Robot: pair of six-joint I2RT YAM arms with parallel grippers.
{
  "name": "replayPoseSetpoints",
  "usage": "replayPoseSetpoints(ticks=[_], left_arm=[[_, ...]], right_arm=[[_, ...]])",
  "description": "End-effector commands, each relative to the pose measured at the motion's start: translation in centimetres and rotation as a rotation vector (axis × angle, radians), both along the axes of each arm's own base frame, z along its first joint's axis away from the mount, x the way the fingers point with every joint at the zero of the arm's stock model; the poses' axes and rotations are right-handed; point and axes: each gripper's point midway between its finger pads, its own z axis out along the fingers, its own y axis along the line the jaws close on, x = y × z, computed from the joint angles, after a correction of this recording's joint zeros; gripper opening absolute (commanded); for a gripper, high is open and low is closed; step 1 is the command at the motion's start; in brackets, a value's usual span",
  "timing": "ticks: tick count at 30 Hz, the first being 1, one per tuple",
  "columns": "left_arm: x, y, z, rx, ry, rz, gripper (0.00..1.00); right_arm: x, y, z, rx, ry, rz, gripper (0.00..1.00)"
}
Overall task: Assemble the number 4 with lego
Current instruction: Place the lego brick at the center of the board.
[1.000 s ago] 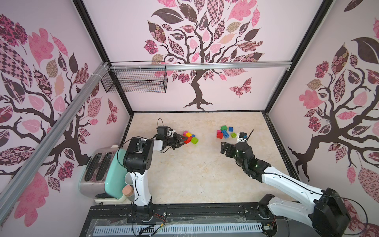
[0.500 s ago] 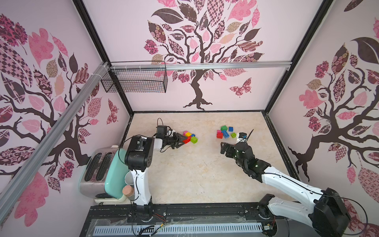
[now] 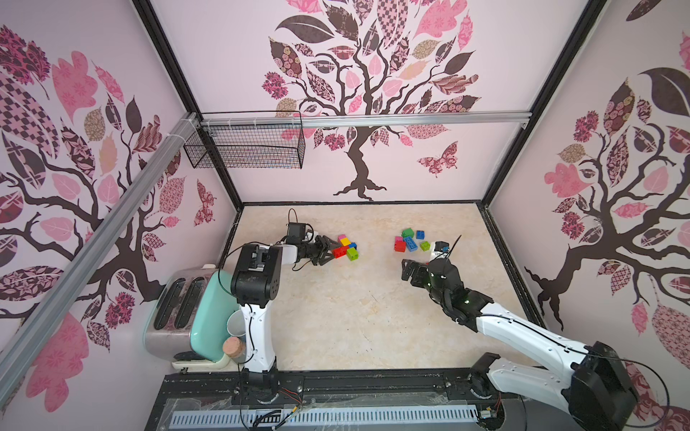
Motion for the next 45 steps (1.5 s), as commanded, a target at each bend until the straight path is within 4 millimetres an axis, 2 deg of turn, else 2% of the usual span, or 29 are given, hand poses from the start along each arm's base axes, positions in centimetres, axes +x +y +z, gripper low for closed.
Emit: replayPoseSetpoints(ticks=[1,13,18,24,32,35,38,40,42,43,45], left_arm=[[1.4,0.8,-1.0,0.073,0.000,0.008,0.60],[3.0,1.6,-2.1,0.204,-0.006,-0.021,0.61],[3.4,1.6,-2.3,0.234,-0.006,-0.033,0.61],[3.9,1.2,-2.5,0.264,-0.019,-0.055,0.62],[4.8,0.8,-2.2,0.286,-0.040,-0.080,0.62],[4.7,1.1,-2.1,0.318,-0.040,-0.084,0.62],[4.2,2.3,-0.9,0.399,-0.064,-0.066,0.63],[3.8,3.4,1.0,0.484,-0.119,-0.032,0.66],[2.8,4.3,3.4,0.589,-0.183,-0.009,0.91],[2.2,4.6,4.3,0.638,-0.210,0.001,0.98],[0.5,5.1,6.3,0.743,-0.269,0.024,0.98]], right_arm=[[-0.2,-0.5,0.8,-0.001,-0.004,-0.011,0.99],[-0.8,-0.2,0.7,-0.096,0.002,0.068,0.99],[-0.8,-1.1,0.1,-0.002,0.037,0.015,0.99],[-0.2,-1.7,-0.4,0.001,0.089,-0.053,0.99],[0.6,-0.9,-0.4,-0.058,0.137,-0.021,1.00],[0.2,0.6,-0.2,-0.100,0.093,0.114,0.99],[0.3,-0.7,0.0,-0.102,0.071,0.055,0.99],[0.7,-0.8,0.2,-0.110,0.069,0.067,0.99],[1.3,-0.4,-0.1,-0.094,0.089,0.109,0.99],[1.8,-0.6,-0.4,-0.101,0.103,0.095,0.99],[2.8,-1.1,-1.0,-0.139,0.130,0.063,1.00]])
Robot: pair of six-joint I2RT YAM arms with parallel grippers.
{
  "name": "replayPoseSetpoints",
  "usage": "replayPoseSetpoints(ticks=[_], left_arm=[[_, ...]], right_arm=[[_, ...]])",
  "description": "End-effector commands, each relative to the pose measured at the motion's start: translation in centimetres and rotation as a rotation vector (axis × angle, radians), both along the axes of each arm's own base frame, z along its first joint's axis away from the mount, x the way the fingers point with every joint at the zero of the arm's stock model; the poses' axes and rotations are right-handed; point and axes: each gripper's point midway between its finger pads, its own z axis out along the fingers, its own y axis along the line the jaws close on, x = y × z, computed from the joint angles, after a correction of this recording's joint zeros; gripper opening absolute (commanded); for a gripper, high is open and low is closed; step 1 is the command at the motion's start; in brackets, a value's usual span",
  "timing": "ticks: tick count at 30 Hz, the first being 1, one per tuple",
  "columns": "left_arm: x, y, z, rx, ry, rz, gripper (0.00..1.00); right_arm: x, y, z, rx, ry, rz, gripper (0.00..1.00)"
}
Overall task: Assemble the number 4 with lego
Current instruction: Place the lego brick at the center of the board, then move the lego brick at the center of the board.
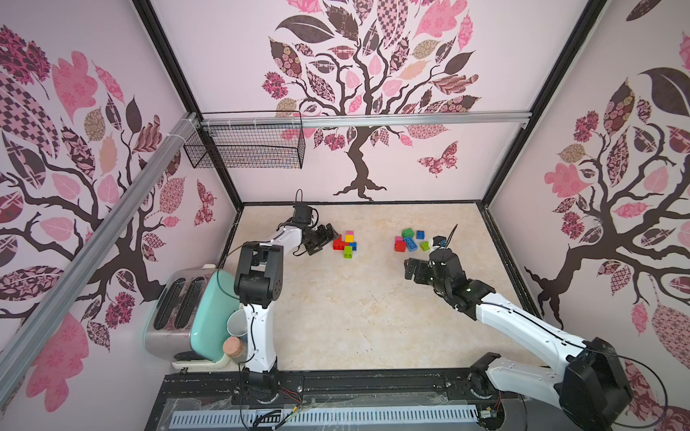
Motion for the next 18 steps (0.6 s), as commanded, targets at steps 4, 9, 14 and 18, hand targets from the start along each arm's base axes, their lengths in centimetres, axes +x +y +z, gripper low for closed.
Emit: replayPoseSetpoints(ticks=[4,9,14,18], left_arm=[[-4.8,2.7,6.2,0.342,-0.184,0.079,0.98],[-8.9,3.7,9.7,0.492,-0.275,0.126,0.98],[-12.8,5.1,13.3,0.502,-0.367,0.243,0.98],[-14.7,6.6,14.1,0.472,-0.470,0.302,0.98]], right_arm=[[3.8,-0.9,-1.0,-0.001,0.065,-0.002,0.99],[7.5,-4.7,-2.1,0.173,0.102,-0.057,0.98],[11.5,-6.8,-4.3,0.054,0.160,-0.070,0.91],[15.1,-7.4,-5.4,0.095,0.186,-0.036,0.79]])
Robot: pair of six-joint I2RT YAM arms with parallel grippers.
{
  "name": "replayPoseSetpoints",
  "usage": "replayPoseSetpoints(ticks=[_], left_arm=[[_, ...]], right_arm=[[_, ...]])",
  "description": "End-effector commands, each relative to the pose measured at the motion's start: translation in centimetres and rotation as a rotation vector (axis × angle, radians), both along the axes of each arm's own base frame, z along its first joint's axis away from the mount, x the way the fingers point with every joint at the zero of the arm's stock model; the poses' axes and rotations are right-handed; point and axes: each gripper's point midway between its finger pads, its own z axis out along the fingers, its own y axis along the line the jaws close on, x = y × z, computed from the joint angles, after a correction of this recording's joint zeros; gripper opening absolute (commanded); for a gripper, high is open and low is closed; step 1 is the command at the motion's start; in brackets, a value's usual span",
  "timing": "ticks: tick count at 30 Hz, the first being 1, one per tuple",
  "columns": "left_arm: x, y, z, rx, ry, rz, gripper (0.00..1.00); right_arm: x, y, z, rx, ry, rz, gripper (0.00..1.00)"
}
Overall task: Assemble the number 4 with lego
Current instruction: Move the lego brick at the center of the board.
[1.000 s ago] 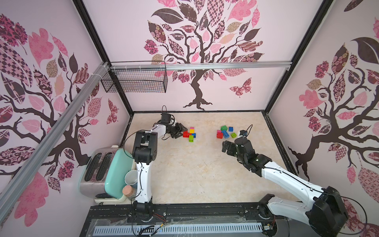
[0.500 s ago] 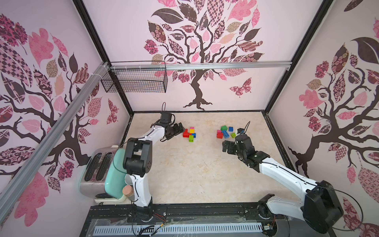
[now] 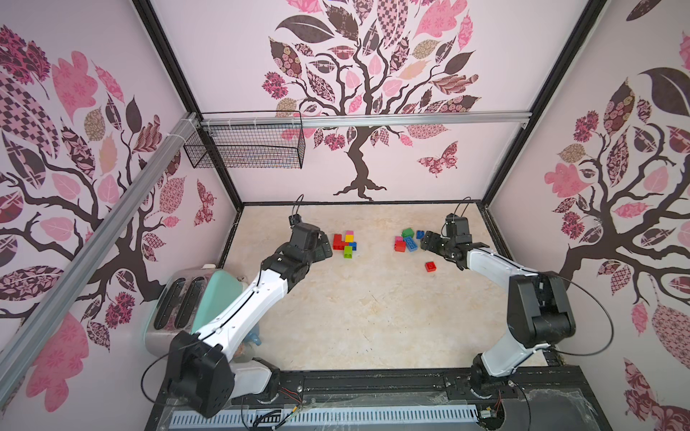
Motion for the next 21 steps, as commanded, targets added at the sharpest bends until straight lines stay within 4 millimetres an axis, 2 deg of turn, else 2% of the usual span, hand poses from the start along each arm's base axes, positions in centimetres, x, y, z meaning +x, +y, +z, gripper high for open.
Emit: replayPoseSetpoints(ticks=[1,4,7,12,16,21], left_arm=[[-1.3,2.5,0.0,0.025,-0.081,0.084,0.98],[-2.5,3.8,0.5,0.032,-0.129,0.119,0.98],[-3.2,4.5,0.6,0.049,-0.143,0.135,0.98],[-3.2,3.7,0.2,0.050,-0.120,0.077,0.98],[-3.3,5.3,0.9,0.080,-0.149,0.146,0.98],[-3.9,6.1,0.5,0.059,-0.127,0.166,0.98]], right_arm=[[2.9,-0.1,-0.7,0.072,0.023,0.069,0.76],[5.3,-0.8,-1.1,0.164,0.039,0.099,0.65],[6.9,-1.1,-2.3,0.131,0.076,0.117,0.60],[9.5,-0.9,-4.3,0.145,0.092,0.125,0.43],[12.3,-1.0,-6.0,0.173,0.104,0.097,0.31],[14.0,0.1,-8.7,0.248,0.148,0.124,0.26]])
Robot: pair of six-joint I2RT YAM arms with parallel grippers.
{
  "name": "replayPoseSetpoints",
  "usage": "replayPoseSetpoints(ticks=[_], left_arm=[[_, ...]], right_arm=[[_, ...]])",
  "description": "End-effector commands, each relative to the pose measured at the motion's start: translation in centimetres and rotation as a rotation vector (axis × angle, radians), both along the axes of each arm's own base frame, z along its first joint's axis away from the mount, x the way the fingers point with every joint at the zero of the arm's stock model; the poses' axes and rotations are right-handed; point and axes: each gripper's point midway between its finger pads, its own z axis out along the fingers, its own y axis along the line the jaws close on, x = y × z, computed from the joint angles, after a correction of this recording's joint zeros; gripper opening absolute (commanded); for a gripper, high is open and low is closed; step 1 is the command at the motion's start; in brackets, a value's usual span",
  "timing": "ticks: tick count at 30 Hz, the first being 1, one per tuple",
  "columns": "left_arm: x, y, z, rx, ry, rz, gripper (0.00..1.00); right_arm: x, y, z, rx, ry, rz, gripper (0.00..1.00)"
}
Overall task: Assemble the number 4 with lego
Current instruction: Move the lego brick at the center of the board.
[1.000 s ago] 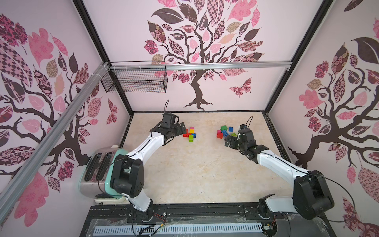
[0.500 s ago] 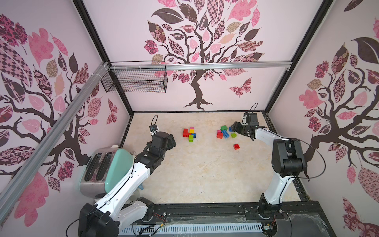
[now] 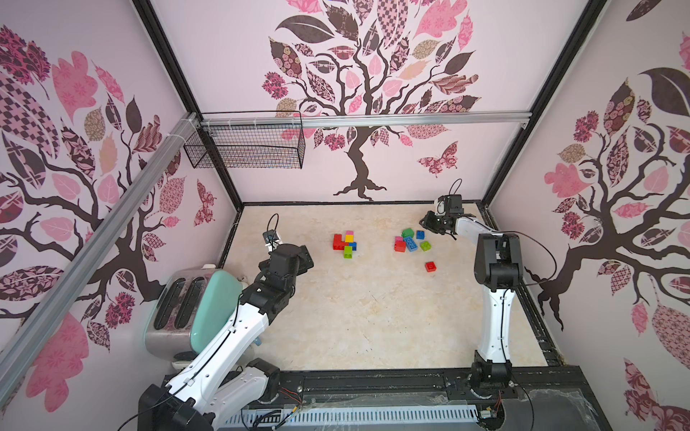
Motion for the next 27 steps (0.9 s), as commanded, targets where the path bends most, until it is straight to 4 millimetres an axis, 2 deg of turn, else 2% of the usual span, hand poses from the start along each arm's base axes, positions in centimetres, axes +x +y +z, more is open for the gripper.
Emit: replayPoseSetpoints(ticks=[1,2,3,5,10,15,20,27], left_arm=[[-0.8,0.8,-0.6,0.003,0.006,0.027,0.98],[-0.9,1.0,-0.6,-0.001,0.001,0.040,0.98],[-1.0,1.3,-0.6,-0.007,-0.009,0.058,0.98],[-1.0,1.6,-0.9,-0.014,-0.027,0.070,0.98],[-0.6,0.1,-1.8,-0.023,-0.016,-0.015,0.98],[0.1,-0.7,-2.6,-0.004,0.063,-0.045,0.98],[0.6,-2.7,-2.6,-0.044,0.079,-0.140,0.98],[1.0,-4.0,-3.2,-0.063,0.082,-0.206,0.98]], right_arm=[[-0.1,1.7,-3.1,0.087,0.083,0.056,0.26],[-0.1,2.2,-2.6,0.114,0.076,0.082,0.26],[-0.6,2.8,-4.6,0.141,0.111,0.106,0.26],[-1.4,4.1,-5.1,0.208,0.124,0.169,0.27],[-3.3,6.5,-5.8,0.323,0.155,0.270,0.30],[-6.0,8.4,-6.5,0.317,0.205,0.326,0.31],[-10.0,10.4,-5.8,0.321,0.213,0.357,0.31],[-16.9,12.9,-5.9,0.319,0.250,0.398,0.30]])
